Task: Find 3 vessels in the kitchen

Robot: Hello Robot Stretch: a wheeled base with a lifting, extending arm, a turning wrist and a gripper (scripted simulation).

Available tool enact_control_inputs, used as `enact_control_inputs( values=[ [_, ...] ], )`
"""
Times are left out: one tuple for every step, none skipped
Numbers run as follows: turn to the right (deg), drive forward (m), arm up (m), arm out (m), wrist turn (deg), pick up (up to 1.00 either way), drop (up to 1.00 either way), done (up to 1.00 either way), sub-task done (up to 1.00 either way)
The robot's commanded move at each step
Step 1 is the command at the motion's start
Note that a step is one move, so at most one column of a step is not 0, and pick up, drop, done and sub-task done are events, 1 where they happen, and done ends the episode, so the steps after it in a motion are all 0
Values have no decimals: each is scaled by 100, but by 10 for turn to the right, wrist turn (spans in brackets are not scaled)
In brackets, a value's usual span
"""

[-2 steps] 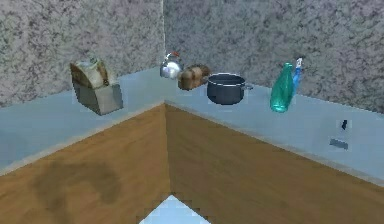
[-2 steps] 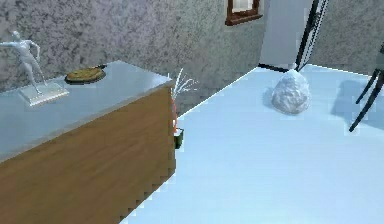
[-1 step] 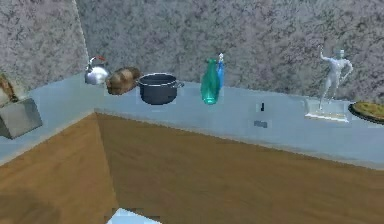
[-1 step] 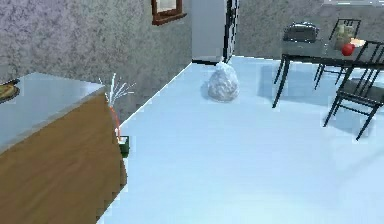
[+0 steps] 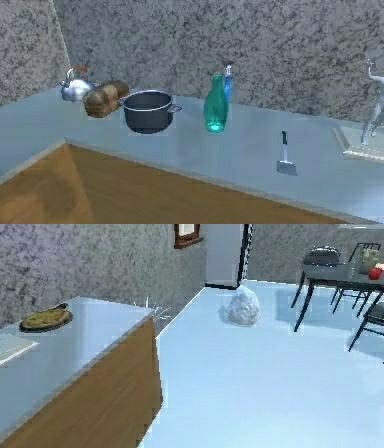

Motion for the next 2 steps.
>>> enact_control_inputs(
  values=[
    [-120, 0, 0, 0, 0, 0, 0, 0, 0],
    [0, 0, 0, 0, 0, 0, 0, 100, 0]
  ],
)
